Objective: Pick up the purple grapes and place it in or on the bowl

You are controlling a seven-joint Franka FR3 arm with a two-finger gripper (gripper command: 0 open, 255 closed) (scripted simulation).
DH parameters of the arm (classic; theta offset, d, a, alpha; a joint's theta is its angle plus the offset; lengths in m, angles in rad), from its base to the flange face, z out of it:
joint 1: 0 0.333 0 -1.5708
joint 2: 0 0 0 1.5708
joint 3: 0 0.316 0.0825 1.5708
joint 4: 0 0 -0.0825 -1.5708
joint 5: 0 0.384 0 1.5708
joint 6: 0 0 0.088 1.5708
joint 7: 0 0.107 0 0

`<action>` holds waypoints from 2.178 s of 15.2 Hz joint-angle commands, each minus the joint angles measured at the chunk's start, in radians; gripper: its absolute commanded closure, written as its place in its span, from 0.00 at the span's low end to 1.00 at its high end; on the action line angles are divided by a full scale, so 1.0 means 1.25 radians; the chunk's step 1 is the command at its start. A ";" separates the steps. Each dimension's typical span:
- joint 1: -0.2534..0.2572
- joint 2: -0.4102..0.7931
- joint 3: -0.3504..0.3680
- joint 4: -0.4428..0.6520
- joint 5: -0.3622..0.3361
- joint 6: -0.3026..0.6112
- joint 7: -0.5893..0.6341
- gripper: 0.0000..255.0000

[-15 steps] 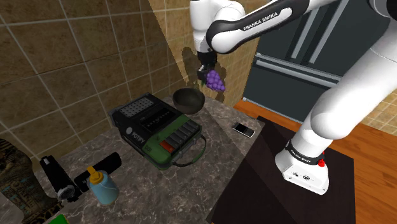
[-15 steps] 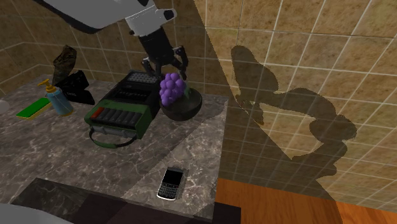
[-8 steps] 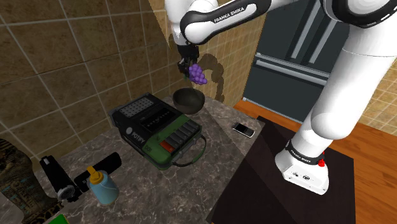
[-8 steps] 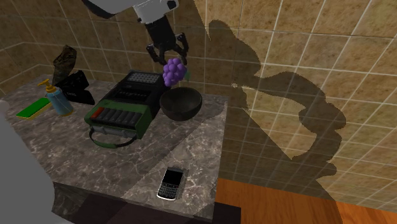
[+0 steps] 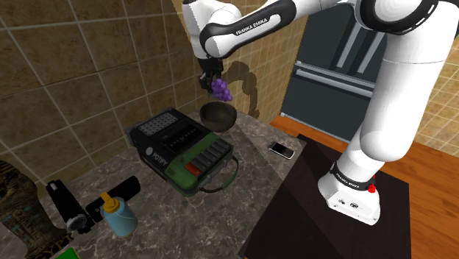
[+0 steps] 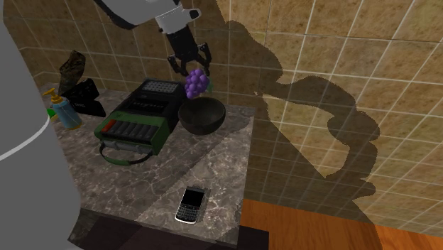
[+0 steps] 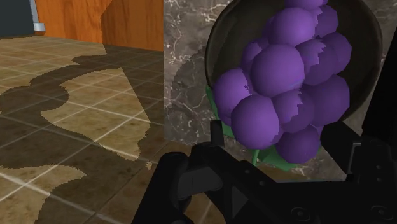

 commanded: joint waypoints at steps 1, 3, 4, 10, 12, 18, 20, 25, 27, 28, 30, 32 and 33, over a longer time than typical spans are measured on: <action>0.001 0.009 -0.001 -0.012 -0.006 0.019 0.010 1.00; 0.001 0.017 -0.003 -0.023 -0.012 0.036 0.018 1.00; 0.001 0.021 -0.003 -0.028 -0.015 0.044 0.022 1.00; 0.003 0.049 -0.009 -0.055 -0.033 0.093 0.047 1.00; 0.003 0.055 -0.010 -0.060 -0.038 0.103 0.053 1.00; 0.003 0.055 -0.010 -0.060 -0.038 0.103 0.053 1.00; 0.003 0.055 -0.010 -0.060 -0.038 0.103 0.053 0.00; 0.003 0.055 -0.010 -0.060 -0.038 0.103 0.053 0.00; 0.010 0.035 -0.001 -0.035 -0.022 0.059 0.043 0.00; 0.014 0.027 0.003 -0.021 -0.015 0.036 0.039 0.00; 0.017 0.021 0.006 -0.009 -0.010 0.018 0.036 0.00; 0.017 0.021 0.006 -0.009 -0.010 0.018 0.036 0.00; 0.017 0.021 0.006 -0.009 -0.010 0.018 0.036 0.00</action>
